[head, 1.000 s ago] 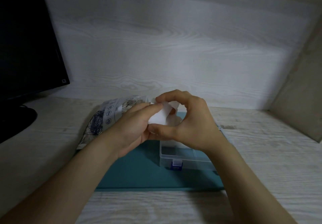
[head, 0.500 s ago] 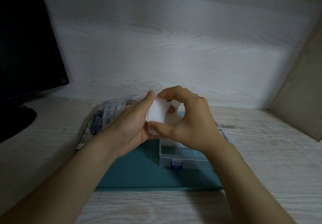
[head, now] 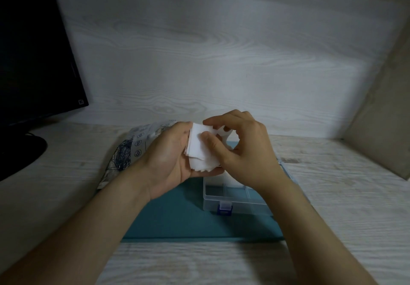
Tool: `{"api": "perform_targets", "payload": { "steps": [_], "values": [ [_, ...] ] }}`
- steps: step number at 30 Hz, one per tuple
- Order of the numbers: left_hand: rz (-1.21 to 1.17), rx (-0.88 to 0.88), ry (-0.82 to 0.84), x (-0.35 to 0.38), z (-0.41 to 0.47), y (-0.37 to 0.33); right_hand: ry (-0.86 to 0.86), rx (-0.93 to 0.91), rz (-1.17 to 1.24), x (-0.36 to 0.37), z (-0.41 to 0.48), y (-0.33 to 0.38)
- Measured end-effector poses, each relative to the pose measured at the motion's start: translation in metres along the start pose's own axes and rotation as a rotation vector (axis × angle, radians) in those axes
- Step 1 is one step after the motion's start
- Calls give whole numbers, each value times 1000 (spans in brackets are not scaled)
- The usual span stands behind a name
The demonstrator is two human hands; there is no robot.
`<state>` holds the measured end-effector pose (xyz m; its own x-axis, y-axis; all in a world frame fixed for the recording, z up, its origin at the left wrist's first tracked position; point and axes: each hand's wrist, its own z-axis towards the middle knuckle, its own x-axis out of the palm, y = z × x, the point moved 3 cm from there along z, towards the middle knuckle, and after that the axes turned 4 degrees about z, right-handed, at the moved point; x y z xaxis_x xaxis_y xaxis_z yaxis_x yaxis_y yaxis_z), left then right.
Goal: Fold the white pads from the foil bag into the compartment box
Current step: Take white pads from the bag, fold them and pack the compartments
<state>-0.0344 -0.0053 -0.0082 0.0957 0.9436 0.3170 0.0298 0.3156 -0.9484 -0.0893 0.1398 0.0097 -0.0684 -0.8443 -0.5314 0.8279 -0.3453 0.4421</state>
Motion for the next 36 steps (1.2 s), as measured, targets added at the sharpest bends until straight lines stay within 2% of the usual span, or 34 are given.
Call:
{"api": "perform_targets", "payload": {
  "steps": [6,13,20,28,32,36],
  "values": [
    [-5,16,-32,1,-1,1,-12,55,51,-5,0,1],
    [24,111,-268,-2,-3,-1,-50,134,128,-9,3,4],
    [253,219,-189,8,-9,-4,-36,279,249,-9,4,-4],
    [298,221,-222,7,-8,-2,1,423,416,-11,5,0],
    [309,223,-225,6,-9,-1,-85,442,368,-13,4,0],
    [326,228,-243,3,-9,-2,-350,439,391,-25,3,-3]
  ]
}}
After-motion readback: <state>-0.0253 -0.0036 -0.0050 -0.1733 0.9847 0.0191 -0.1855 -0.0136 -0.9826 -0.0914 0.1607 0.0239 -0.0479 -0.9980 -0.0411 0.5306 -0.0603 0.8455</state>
